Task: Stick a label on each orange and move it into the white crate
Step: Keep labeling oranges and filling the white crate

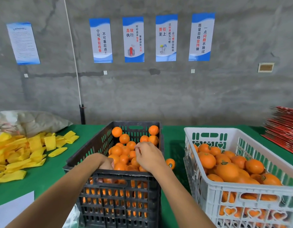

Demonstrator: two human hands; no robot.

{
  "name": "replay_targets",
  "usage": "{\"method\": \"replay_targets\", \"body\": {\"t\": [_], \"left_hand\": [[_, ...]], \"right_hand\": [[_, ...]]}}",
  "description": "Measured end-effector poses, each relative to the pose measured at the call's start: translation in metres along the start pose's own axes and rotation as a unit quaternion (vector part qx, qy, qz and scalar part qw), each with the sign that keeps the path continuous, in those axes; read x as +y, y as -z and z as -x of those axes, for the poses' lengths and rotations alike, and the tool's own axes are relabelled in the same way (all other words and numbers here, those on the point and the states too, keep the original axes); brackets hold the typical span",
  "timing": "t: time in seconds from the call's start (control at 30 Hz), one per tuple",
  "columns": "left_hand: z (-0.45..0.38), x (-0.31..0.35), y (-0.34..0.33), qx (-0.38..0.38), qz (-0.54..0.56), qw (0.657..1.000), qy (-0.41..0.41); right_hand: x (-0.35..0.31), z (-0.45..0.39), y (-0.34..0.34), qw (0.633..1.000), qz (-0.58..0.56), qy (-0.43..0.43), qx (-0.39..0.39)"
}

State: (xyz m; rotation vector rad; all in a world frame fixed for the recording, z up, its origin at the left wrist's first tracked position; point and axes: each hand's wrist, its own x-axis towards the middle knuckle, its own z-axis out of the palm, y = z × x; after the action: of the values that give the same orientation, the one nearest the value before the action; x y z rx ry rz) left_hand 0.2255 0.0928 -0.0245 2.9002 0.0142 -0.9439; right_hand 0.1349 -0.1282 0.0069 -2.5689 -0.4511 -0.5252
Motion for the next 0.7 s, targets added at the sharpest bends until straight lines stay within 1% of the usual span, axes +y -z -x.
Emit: {"method": "replay_targets", "body": {"t": [0.07,0.1,0.13,0.17,0.2,0.23,0.27,0.3,0.33,0.4,0.47,0.57,0.63,0.67,0.7], "left_hand": [[0.017,0.010,-0.003,0.060,0.061,0.996,-0.032],[0.030,0.015,-0.002,0.127,0.089,0.986,-0.062],[0.044,0.021,0.000,0.228,0.104,0.963,-0.104],[0.060,0.028,0.001,0.339,0.123,0.920,-0.152],[0.074,0.036,-0.003,0.435,0.167,0.861,-0.203],[0.089,0.047,-0.011,0.494,0.227,0.798,-0.260],[0.102,0.059,-0.024,0.521,0.281,0.742,-0.315],[0.112,0.071,-0.039,0.527,0.316,0.701,-0.361],[0.120,0.084,-0.055,0.525,0.336,0.675,-0.394],[0.128,0.106,-0.086,0.515,0.356,0.647,-0.435],[0.130,0.125,-0.111,0.517,0.344,0.635,-0.460],[0.126,0.147,-0.146,0.531,0.300,0.618,-0.496],[0.118,0.156,-0.171,0.541,0.267,0.603,-0.521],[0.113,0.159,-0.184,0.534,0.260,0.607,-0.528],[0.107,0.161,-0.198,0.516,0.263,0.622,-0.526]], "right_hand": [[-0.002,0.000,0.004,1.000,0.000,-0.002,0.018],[-0.004,0.000,0.006,0.999,-0.007,-0.003,0.037],[-0.006,0.003,0.009,0.998,-0.022,-0.004,0.062],[-0.007,0.007,0.012,0.995,-0.044,-0.006,0.088],[-0.010,0.013,0.014,0.991,-0.077,-0.005,0.107],[-0.013,0.021,0.015,0.985,-0.122,-0.001,0.120],[-0.017,0.031,0.015,0.976,-0.175,0.006,0.132],[-0.020,0.043,0.015,0.962,-0.229,0.007,0.146],[-0.021,0.057,0.015,0.947,-0.276,0.002,0.165],[-0.015,0.086,0.015,0.926,-0.310,-0.005,0.217],[-0.002,0.115,0.016,0.915,-0.305,-0.005,0.263],[0.025,0.158,0.011,0.912,-0.286,-0.005,0.292],[0.044,0.183,0.003,0.922,-0.264,0.003,0.284],[0.055,0.194,-0.002,0.928,-0.259,-0.004,0.269],[0.066,0.205,-0.007,0.933,-0.262,-0.022,0.246]]}}
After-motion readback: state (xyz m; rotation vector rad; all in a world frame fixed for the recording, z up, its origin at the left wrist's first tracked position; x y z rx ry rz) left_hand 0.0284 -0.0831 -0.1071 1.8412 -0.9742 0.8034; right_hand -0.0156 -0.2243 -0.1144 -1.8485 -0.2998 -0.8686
